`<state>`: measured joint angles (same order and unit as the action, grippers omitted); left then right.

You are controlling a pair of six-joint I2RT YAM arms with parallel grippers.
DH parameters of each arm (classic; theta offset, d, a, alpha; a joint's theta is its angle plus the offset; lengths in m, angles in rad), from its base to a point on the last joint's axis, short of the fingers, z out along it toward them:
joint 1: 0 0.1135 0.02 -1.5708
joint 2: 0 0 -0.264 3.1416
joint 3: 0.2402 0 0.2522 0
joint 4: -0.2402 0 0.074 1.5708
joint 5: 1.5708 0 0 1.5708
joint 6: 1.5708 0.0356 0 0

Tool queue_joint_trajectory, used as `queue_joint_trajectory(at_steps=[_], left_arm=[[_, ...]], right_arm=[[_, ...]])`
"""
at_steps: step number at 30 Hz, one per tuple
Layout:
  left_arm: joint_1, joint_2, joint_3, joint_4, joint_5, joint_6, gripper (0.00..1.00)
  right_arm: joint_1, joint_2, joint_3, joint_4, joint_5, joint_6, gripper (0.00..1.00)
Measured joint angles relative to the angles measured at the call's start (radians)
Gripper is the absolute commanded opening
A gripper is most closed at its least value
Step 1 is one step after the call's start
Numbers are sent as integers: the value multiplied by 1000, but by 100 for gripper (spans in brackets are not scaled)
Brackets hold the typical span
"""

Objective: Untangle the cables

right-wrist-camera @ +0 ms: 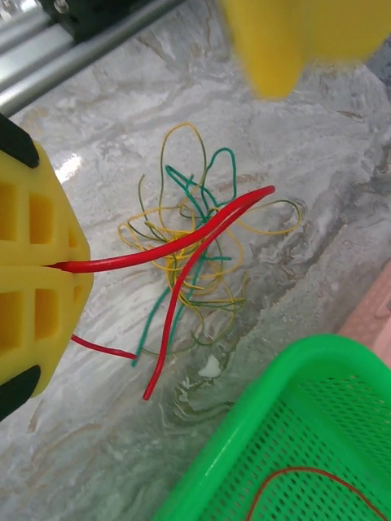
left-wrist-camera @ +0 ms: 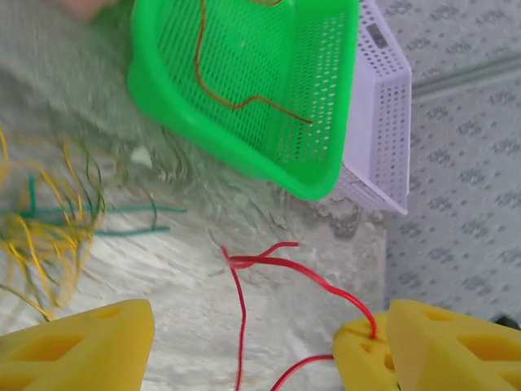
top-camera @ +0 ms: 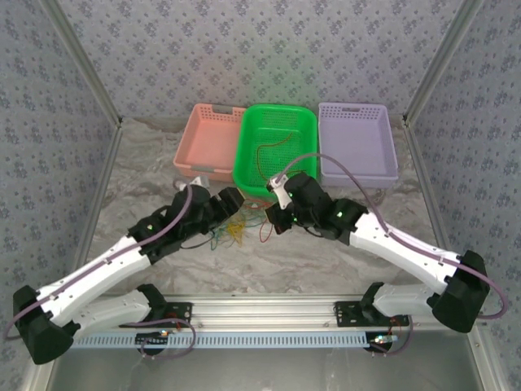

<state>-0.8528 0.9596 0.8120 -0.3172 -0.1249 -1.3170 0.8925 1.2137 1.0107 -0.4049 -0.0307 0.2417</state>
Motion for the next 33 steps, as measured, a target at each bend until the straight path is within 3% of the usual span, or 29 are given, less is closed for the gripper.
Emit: queue_joint_trajectory(at_steps=[4, 10, 12, 16, 17, 18, 24, 29, 33], left_arm=[[-1, 3, -108, 112, 4, -253, 85], [9, 24, -115, 249, 10, -441, 77], [23, 45, -115, 288, 22, -469, 62], [48, 87, -117, 345, 50, -499, 15], [55, 90, -117, 347, 54, -497, 4], [61, 89, -117, 345, 58, -491, 0], [113, 35, -114, 342, 97, -315, 0], [135, 11, -100, 394, 131, -73, 0], [140, 11, -106, 470, 166, 38, 0]], right_arm=[[78, -24, -45, 65, 127, -25, 0], [157, -24, -53, 125, 227, -61, 0], [175, -24, -57, 139, 246, -71, 0], [204, -24, -65, 150, 269, -84, 0], [209, -24, -66, 151, 271, -87, 0], [212, -24, -66, 151, 270, -91, 0], [220, -10, -61, 181, 201, -100, 0], [187, 48, -27, 199, 39, -77, 0], [158, 74, -26, 243, -63, -34, 0]])
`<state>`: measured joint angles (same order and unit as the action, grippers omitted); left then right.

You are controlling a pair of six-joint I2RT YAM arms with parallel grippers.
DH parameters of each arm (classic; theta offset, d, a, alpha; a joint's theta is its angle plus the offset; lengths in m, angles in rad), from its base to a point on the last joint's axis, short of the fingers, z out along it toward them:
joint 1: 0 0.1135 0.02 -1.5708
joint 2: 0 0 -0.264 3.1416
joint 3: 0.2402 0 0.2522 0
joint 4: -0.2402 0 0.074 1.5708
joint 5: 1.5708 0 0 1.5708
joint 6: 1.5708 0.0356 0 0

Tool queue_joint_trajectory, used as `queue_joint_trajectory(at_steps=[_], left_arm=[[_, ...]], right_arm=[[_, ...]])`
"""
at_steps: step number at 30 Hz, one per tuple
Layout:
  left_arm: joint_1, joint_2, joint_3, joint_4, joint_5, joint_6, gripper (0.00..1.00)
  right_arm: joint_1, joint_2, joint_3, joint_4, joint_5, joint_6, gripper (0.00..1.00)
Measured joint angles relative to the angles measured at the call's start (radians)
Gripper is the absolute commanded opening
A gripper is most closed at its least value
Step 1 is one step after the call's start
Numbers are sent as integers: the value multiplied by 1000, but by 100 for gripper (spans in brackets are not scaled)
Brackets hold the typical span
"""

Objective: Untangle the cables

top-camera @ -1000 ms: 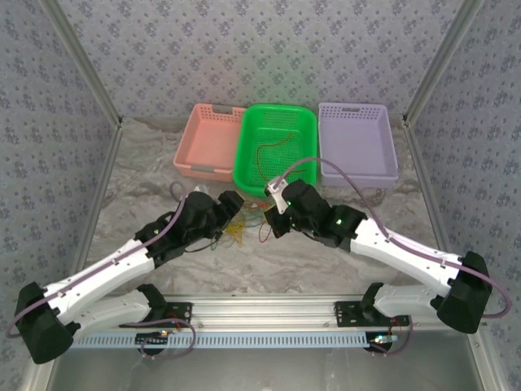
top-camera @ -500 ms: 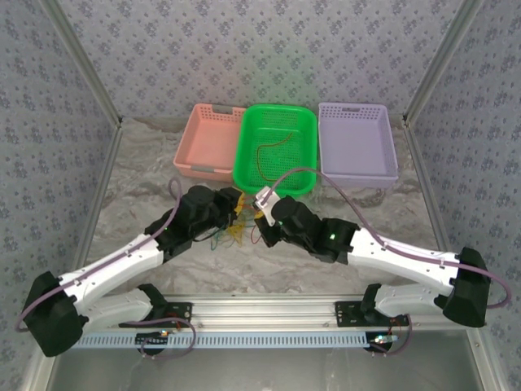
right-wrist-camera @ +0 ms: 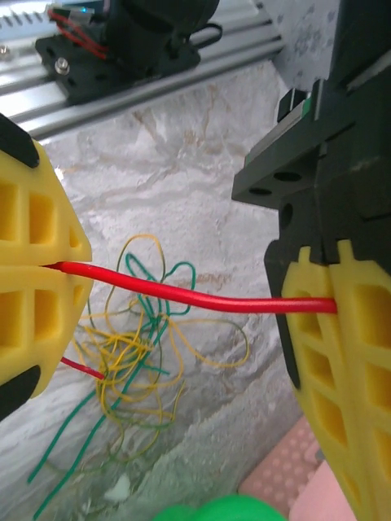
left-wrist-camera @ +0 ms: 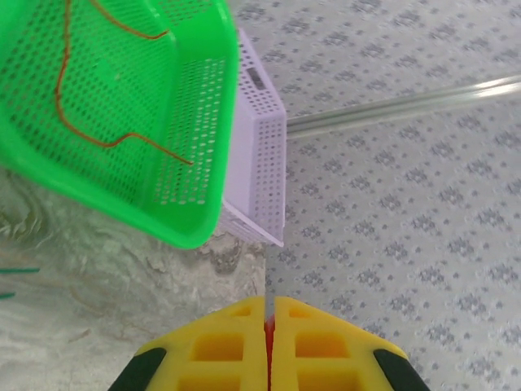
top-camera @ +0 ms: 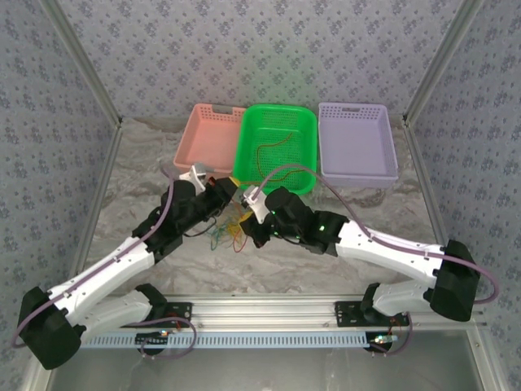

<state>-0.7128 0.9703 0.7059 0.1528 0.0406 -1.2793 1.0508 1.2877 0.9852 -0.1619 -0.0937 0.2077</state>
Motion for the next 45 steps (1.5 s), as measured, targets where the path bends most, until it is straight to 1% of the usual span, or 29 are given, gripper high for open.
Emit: queue_joint_trajectory(at_steps=[1, 2, 4, 7, 9, 11, 13, 16, 17, 19, 24, 29, 33, 36, 37, 39, 42, 43, 44, 45], left_arm=[[0, 0, -2, 16, 7, 23, 0], [2, 0, -2, 28, 16, 44, 0], [6, 0, -2, 48, 27, 83, 0], [13, -2, 0, 101, 27, 123, 0], [16, -3, 5, 133, 27, 146, 0], [15, -3, 6, 161, 27, 166, 0], [13, -1, 6, 182, 27, 184, 0], [3, 5, 6, 203, 26, 210, 0], [-3, 8, 6, 210, 25, 219, 0], [-18, 16, 6, 217, 23, 236, 0], [-61, 34, 7, 222, 18, 281, 0], [-94, 42, 7, 229, 6, 320, 0], [-121, 49, 7, 241, -5, 349, 0], [-143, 55, 8, 240, -7, 372, 0], [-150, 58, 8, 241, -7, 380, 0], [-160, 62, 10, 240, -7, 391, 0], [-167, 71, 21, 235, -11, 414, 0], [-170, 77, 29, 229, -11, 424, 2], [-171, 84, 39, 216, -11, 433, 11], [-172, 90, 48, 207, -10, 446, 17]], right_arm=[[-3, 0, 0, 7, -14, 12, 0], [-6, -2, 0, 14, -22, 26, 4], [-15, -15, -4, 23, -34, 55, 27], [-22, -71, -28, 9, -34, 108, 49], [-24, -128, -39, 1, -21, 156, 54], [-24, -202, -40, 4, 20, 227, 60], [-26, -267, -42, 19, 72, 323, 62], [-29, -347, -80, 102, 156, 480, 66], [-29, -358, -92, 123, 183, 533, 69], [-29, -354, -104, 159, 237, 644, 69], [-37, -269, -119, 277, 319, 877, 70], [-47, -188, -117, 333, 360, 1072, 63], [-76, -146, -117, 365, 377, 1178, 47], [-101, -134, -117, 398, 388, 1233, 28], [-108, -134, -117, 405, 391, 1246, 20], [-121, -134, -117, 412, 394, 1262, 0], [-143, -134, -116, 414, 380, 1282, 0], [-152, -134, -115, 412, 370, 1279, 0], [-163, -134, -109, 401, 356, 1274, 0], [-173, -134, -101, 385, 343, 1268, 0]])
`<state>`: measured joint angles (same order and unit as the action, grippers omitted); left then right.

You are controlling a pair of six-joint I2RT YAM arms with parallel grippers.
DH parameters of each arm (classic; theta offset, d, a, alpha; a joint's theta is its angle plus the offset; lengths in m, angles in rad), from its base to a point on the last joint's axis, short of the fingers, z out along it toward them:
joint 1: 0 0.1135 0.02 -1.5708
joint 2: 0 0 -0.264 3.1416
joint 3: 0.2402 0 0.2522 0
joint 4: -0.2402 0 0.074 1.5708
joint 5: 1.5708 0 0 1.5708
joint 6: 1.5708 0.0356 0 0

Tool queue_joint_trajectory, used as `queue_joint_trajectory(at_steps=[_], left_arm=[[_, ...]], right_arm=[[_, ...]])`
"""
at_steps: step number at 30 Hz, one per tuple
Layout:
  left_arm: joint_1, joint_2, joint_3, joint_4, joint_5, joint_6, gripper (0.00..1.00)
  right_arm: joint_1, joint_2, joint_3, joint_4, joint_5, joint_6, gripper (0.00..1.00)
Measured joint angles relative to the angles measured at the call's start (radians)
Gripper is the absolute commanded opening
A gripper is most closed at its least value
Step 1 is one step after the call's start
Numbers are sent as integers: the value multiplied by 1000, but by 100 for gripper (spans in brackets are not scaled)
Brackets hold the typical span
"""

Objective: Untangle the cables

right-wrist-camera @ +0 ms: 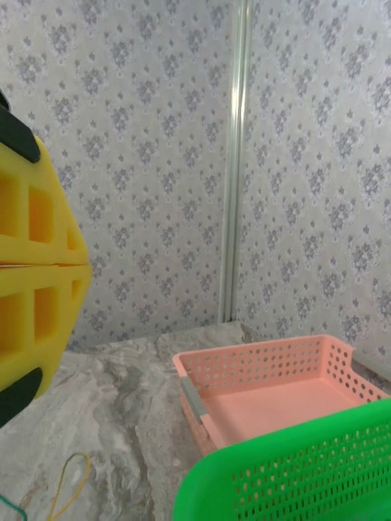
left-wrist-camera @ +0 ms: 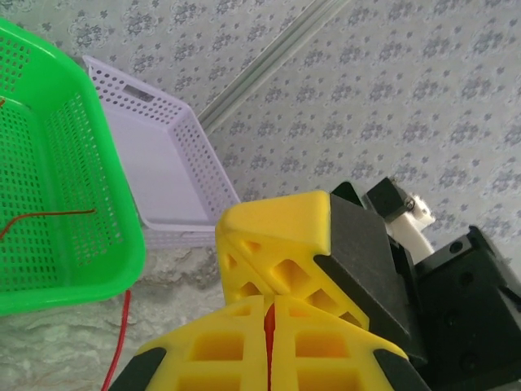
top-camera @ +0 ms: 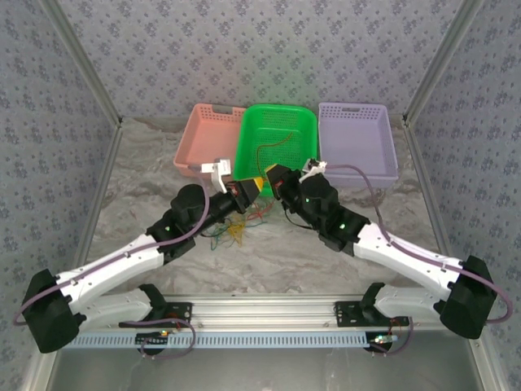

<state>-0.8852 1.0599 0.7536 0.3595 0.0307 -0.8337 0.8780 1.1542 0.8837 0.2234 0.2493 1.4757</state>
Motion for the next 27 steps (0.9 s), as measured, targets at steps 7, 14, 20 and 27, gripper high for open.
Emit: queue_joint_trajectory(at_steps=[7, 14, 20, 27], left_arm=[[-51, 68, 45, -85, 74, 84, 43], [-102, 125, 56, -148, 61, 146, 51], [-112, 139, 56, -159, 16, 187, 0], [-114, 140, 56, -181, 6, 203, 0]], right_arm=[[-77, 0, 94, -79, -68, -44, 0], [-87, 0, 105, -139, -108, -55, 0], [-89, -21, 105, -185, -107, -64, 0], [-153, -72, 180, -327, -106, -197, 0]])
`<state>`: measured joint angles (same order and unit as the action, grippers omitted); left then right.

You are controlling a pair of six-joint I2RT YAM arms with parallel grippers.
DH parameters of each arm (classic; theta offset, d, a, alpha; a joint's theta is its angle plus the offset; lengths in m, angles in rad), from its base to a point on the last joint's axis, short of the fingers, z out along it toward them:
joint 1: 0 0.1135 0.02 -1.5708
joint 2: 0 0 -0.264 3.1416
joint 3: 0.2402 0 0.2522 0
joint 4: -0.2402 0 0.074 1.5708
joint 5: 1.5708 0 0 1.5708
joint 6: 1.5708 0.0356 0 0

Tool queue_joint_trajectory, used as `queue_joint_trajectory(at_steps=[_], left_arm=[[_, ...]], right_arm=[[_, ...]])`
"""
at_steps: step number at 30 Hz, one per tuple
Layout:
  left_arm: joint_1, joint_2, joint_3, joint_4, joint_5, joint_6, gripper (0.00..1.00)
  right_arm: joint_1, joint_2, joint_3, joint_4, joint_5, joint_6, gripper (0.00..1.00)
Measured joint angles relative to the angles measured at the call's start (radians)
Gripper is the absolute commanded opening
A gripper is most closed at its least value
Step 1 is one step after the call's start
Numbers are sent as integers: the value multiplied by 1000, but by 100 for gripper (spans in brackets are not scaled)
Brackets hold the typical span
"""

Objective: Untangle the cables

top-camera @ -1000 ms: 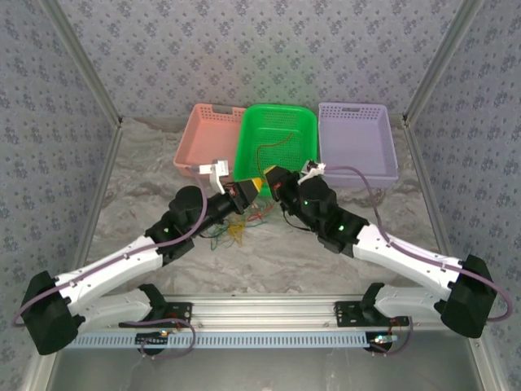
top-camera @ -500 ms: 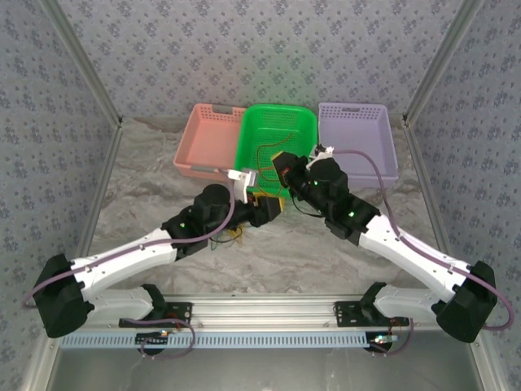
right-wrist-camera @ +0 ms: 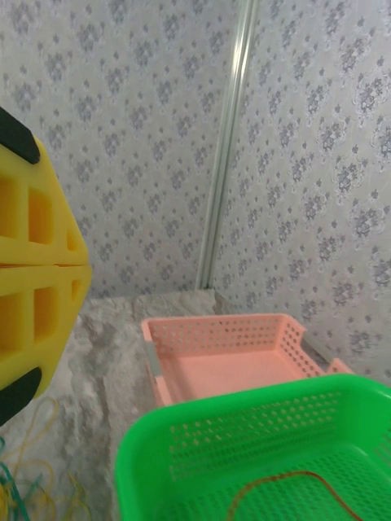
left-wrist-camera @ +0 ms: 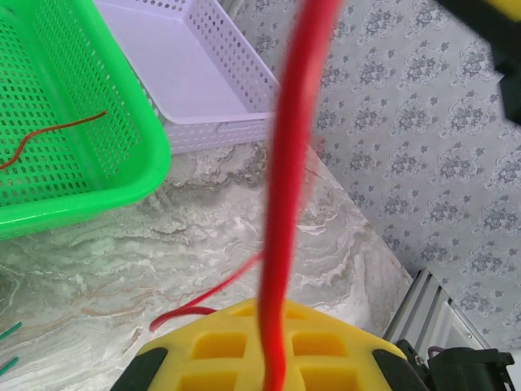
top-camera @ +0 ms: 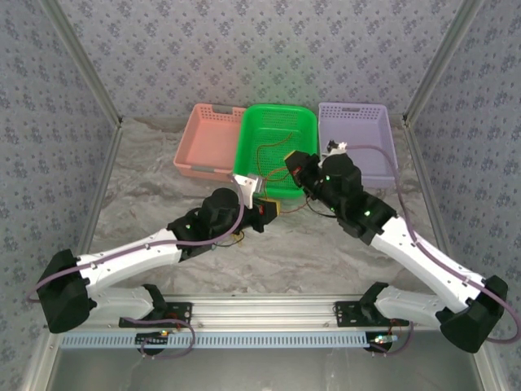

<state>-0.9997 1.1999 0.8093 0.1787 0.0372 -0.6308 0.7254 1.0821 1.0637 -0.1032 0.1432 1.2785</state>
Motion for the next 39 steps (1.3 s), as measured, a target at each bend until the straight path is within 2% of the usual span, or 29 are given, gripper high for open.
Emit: queue_joint_trajectory(at_steps=[7, 15, 21, 22, 25, 28, 31, 35, 39], left_arm=[[-16, -11, 26, -20, 24, 32, 0], [-63, 80, 171, -105, 53, 100, 0], [-77, 129, 192, -115, 53, 109, 0], [-77, 127, 192, -118, 53, 106, 0], [-74, 114, 192, -157, 73, 89, 0], [-59, 109, 191, -207, 111, 58, 0], [-18, 98, 191, -230, 139, 15, 0], [39, 60, 190, -232, 156, -45, 0], [80, 18, 188, -217, 163, -111, 0]], right_arm=[[-87, 20, 135, -173, -95, -181, 0], [-112, 189, 472, -432, -224, -480, 0], [-130, 269, 585, -588, -289, -621, 0], [-132, 276, 594, -600, -293, -637, 6], [-142, 277, 612, -619, -289, -679, 47], [-157, 240, 618, -611, -256, -707, 66], [-173, 164, 608, -623, -209, -718, 74], [-196, -10, 509, -628, -128, -698, 77], [-196, -241, 261, -597, -60, -620, 77]])
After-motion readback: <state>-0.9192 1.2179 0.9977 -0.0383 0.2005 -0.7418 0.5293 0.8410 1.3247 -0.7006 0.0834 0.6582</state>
